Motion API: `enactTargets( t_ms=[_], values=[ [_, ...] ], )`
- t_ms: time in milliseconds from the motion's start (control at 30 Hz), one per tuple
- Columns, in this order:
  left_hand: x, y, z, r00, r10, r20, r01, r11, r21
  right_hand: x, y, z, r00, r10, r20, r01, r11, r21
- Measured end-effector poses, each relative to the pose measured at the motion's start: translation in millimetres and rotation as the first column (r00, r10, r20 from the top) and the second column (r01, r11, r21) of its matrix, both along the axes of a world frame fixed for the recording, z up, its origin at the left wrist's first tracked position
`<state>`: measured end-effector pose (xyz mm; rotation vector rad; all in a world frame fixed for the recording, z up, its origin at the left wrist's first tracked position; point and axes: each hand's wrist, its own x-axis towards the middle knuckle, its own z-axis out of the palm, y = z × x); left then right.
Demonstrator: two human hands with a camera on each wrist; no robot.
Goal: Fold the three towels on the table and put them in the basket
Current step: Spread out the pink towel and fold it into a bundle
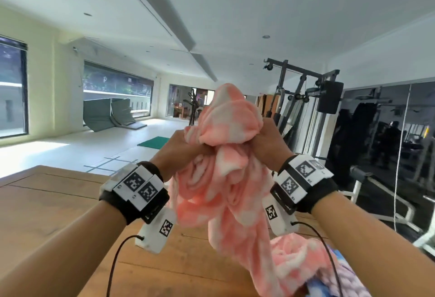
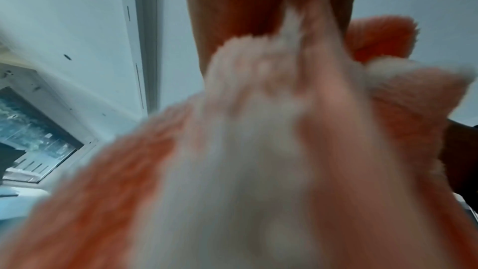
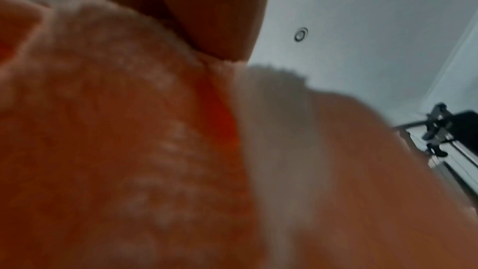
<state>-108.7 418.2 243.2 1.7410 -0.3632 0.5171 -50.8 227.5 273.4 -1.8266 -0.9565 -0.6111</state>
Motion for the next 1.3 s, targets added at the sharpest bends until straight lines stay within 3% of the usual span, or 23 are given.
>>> enactTargets(
  t_ms=[100, 200, 300, 367, 433, 500, 600, 667, 833, 1033, 1100, 1167, 1233, 1300],
  values=[
    [-6.0, 19.6, -14.2, 0.996, -0.014, -0.091, 0.021, 0.997, 0.078, -12.3, 17.1, -9.4, 0.997, -0.052, -0.049, 0.048, 0.997, -0.066],
    [-7.5, 31.3, -32.5, 0.99, -0.022, -0.142, 0.036, 0.994, 0.101, -22.2, 15.9, -18.0, 0.974, -0.216, 0.069, 0.226, 0.912, -0.342],
    [-0.4, 39.5, -52.9, 0.972, -0.008, -0.234, 0.035, 0.993, 0.114, -33.5, -1.3, -31.9, 0.912, -0.365, 0.185, 0.384, 0.607, -0.695],
    [8.1, 42.1, -69.6, 0.95, 0.041, -0.31, 0.065, 0.944, 0.324, -37.9, -17.1, -49.5, 0.87, -0.455, 0.192, 0.392, 0.399, -0.829],
    [16.8, 39.0, -92.8, 0.928, 0.081, -0.364, 0.144, 0.823, 0.55, -40.8, -32.0, -74.5, 0.829, -0.549, 0.106, 0.3, 0.276, -0.913],
    [19.8, 30.8, -118.5, 0.907, 0.109, -0.406, 0.222, 0.695, 0.684, -46.8, -41.3, -101.4, 0.798, -0.602, 0.015, 0.186, 0.222, -0.957],
    [25.9, 19.3, -159.3, 0.861, 0.138, -0.489, 0.343, 0.552, 0.76, -61.5, -44.8, -143.5, 0.776, -0.623, -0.105, 0.048, 0.223, -0.974],
    [28.8, 15.7, -185.9, 0.844, 0.171, -0.508, 0.372, 0.495, 0.785, -65.5, -44.1, -175.3, 0.77, -0.622, -0.141, -0.004, 0.216, -0.976],
    [29.0, 17.1, -256.9, 0.767, 0.223, -0.602, 0.466, 0.451, 0.761, -55.8, -42.1, -263.2, 0.713, -0.613, -0.34, -0.169, 0.322, -0.932],
    [41.1, 20.4, -305.9, 0.843, 0.293, -0.451, 0.392, 0.239, 0.888, -32.9, -32.2, -336.7, 0.662, -0.544, -0.516, -0.255, 0.483, -0.837],
    [51.9, 18.2, -318.3, 0.823, 0.3, -0.483, 0.425, 0.24, 0.873, -17.2, -27.9, -357.4, 0.666, -0.527, -0.528, -0.204, 0.552, -0.809],
    [60.4, 13.7, -328.2, 0.761, 0.332, -0.557, 0.494, 0.259, 0.83, 3.0, -28.0, -387.8, 0.686, -0.51, -0.519, -0.202, 0.552, -0.809],
    [66.4, 8.3, -340.8, 0.693, 0.367, -0.62, 0.521, 0.338, 0.784, 15.3, -25.8, -408.5, 0.707, -0.54, -0.456, -0.192, 0.474, -0.859],
    [71.4, 4.1, -350.1, 0.678, 0.375, -0.632, 0.51, 0.38, 0.772, 13.1, -21.7, -397.2, 0.723, -0.571, -0.389, -0.14, 0.431, -0.891]
  ],
)
